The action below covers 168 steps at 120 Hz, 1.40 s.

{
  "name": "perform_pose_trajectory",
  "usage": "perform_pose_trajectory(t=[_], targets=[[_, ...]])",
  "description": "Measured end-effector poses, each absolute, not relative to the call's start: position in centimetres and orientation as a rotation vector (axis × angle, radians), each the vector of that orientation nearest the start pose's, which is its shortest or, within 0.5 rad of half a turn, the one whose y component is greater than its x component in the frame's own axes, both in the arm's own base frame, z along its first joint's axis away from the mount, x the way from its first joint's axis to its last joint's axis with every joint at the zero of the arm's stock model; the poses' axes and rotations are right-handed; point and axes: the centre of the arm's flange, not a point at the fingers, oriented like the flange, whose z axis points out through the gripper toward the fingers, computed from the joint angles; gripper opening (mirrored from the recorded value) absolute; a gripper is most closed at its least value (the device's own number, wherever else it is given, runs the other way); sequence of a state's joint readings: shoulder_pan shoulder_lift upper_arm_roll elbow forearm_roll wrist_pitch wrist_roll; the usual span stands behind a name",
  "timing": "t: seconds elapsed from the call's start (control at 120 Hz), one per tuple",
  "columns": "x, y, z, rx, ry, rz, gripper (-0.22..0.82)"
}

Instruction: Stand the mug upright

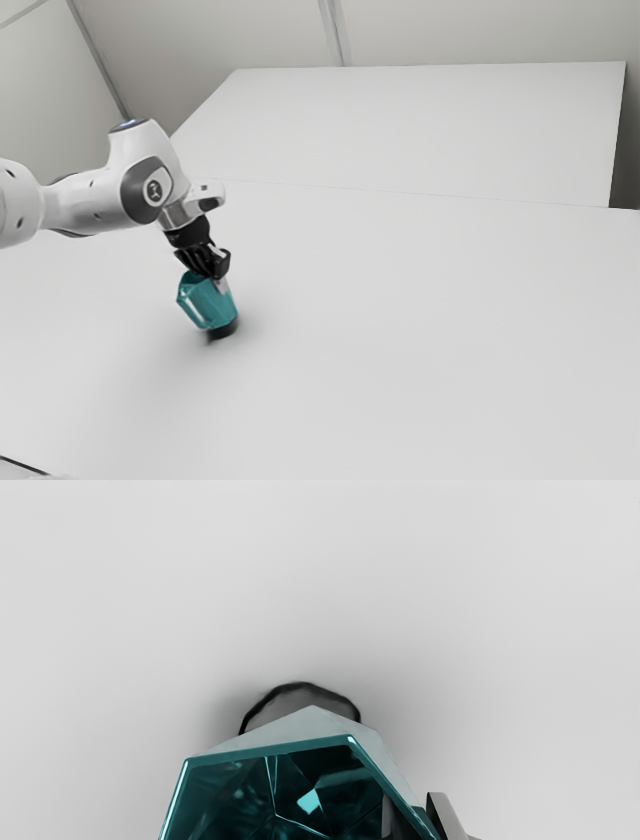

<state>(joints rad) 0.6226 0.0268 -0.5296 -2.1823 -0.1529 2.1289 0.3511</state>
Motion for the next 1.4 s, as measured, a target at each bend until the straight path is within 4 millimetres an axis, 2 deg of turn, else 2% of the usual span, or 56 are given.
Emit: perform_pose_trajectory(t=[0.333,0.492,0.617,0.933,1.025,1.15,1.283,1.4], targets=[[53.8,4.3,36.5,-3.293,0.22,0.081,-0.17],[54.2,3.7,36.9,-3.3,0.21,0.079,0.04],[54.3,3.7,37.2,-3.302,0.194,0.072,0.15],[56.7,4.2,42.3,-3.254,0.195,-0.087,0.31],[56.6,5.1,45.0,-3.222,0.168,-0.137,0.42],[58.1,6.6,51.3,-3.196,0.169,-0.242,0.5],[58.5,8.1,57.4,-3.15,0.187,-0.301,0.55],[58.0,8.7,60.5,-3.136,0.203,-0.29,0.57]])
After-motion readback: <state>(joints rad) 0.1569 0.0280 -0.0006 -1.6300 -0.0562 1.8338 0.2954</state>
